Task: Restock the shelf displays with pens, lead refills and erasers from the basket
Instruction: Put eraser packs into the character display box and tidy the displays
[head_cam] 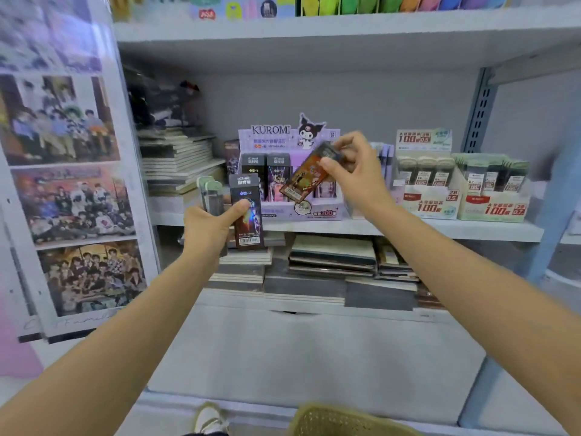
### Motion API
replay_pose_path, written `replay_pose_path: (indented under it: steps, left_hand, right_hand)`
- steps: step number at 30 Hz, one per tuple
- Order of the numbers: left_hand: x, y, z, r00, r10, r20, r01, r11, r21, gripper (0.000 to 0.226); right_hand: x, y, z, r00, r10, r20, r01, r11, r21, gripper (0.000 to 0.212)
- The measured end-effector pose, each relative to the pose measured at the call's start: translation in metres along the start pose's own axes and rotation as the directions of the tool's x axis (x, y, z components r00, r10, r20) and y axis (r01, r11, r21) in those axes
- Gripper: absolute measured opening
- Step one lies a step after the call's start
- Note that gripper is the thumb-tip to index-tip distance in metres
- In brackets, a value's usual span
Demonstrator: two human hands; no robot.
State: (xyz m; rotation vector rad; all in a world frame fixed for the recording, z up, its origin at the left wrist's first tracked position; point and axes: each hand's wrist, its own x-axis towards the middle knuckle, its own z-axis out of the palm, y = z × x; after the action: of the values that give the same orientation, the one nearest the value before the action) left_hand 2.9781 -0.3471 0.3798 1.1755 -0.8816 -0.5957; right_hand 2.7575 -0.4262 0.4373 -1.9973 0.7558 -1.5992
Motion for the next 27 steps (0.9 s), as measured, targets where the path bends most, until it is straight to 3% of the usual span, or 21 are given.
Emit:
replay_pose_path:
  steps: [4,8,15,23,27]
  left_hand:
    - [0.019,0.002,-0.001,1.000,-0.003,0.002,0.003,1.000,-0.003,0.055]
    - [0.027,0.001,0.011,0.998,0.002,0.060,-0.001,1.000,-0.025,0.021]
    - [0.029,0.000,0.038,0.992,0.050,0.116,-0.042,0.997,-0.068,0.014]
    - [0.031,-0.003,0.059,0.984,0.071,0.164,-0.053,0.992,-0.113,0.016]
    - [0.032,-0.004,0.065,0.983,0.081,0.162,-0.062,0.991,-0.117,0.016]
  right_hand:
    - [0.036,-0.001,-0.015,0.995,-0.076,-0.072,0.066,0.989,-0.132,0.020]
    - [0.053,0.009,-0.027,0.996,-0.075,0.054,0.089,0.928,-0.362,0.023]
    - [0.063,0.026,-0.024,0.981,-0.034,0.190,0.136,0.822,-0.553,0.020]
    - [0.076,0.029,-0.030,0.937,0.031,0.347,0.205,0.756,-0.622,0.019]
    - [0.079,0.031,-0.025,0.938,0.034,0.345,0.206,0.747,-0.632,0.021]
